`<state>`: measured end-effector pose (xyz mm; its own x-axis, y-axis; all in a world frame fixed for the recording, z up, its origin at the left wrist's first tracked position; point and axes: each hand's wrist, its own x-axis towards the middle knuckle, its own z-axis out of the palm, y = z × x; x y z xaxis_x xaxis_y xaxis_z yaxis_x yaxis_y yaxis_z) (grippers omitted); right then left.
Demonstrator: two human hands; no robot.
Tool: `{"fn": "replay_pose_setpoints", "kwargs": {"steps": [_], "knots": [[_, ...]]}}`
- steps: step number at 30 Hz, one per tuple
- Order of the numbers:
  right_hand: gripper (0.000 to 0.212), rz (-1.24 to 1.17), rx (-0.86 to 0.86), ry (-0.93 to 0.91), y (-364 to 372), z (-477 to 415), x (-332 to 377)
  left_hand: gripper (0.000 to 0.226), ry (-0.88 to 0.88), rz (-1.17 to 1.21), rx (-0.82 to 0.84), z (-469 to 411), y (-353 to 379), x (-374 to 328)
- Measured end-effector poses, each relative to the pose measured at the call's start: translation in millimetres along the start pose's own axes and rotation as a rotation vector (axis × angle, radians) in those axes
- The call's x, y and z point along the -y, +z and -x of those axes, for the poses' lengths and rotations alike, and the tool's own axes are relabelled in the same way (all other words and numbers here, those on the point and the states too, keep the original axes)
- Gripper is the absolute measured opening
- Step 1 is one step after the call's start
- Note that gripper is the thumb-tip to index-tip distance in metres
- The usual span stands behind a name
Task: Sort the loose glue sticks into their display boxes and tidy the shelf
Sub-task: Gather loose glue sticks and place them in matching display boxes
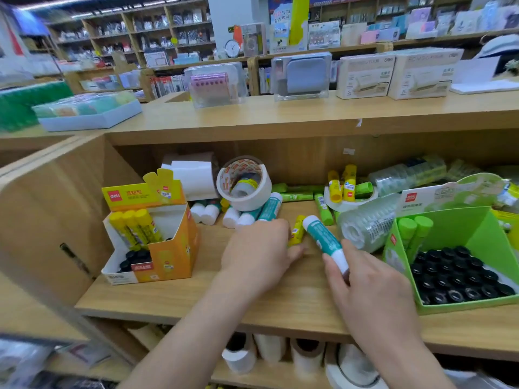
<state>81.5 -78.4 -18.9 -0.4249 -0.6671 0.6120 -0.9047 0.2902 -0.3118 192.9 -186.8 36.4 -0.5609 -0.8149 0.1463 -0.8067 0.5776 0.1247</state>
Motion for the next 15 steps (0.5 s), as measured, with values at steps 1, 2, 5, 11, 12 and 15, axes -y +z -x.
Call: {"fn": "replay_pose_setpoints", "kwargs": {"steps": [1, 2, 5, 11, 12, 15], "knots": [[0.031, 0.011, -0.002, 0.004, 0.6, -0.5, -0.1, 0.044, 0.018, -0.055, -0.014, -4.8, 2.0, -4.2], [0.028, 0.013, -0.003, 0.008, 1.4, -0.7, -0.1, 0.044, 0.034, -0.096, -0.02, -9.6, 4.4, -7.5], [0.025, 0.003, -0.019, 0.01, 2.1, -1.7, -0.3, 0.035, 0.03, -0.085, -0.001, -19.4, 6.5, -9.8], [0.028, -0.289, -0.037, 0.088, -6.2, -5.2, -0.4, 0.028, -0.14, 0.336, -0.021, -10.4, 2.0, 24.3], [0.026, -0.44, -0.033, 0.149, -10.7, -7.1, 1.6, 0.024, -0.162, 0.519, -0.022, -6.0, 0.2, 29.2], [0.015, -1.034, -0.04, 0.39, -23.5, -18.8, 9.4, 0.018, -0.196, 1.103, 0.029, 9.4, -5.7, 36.8]]}}
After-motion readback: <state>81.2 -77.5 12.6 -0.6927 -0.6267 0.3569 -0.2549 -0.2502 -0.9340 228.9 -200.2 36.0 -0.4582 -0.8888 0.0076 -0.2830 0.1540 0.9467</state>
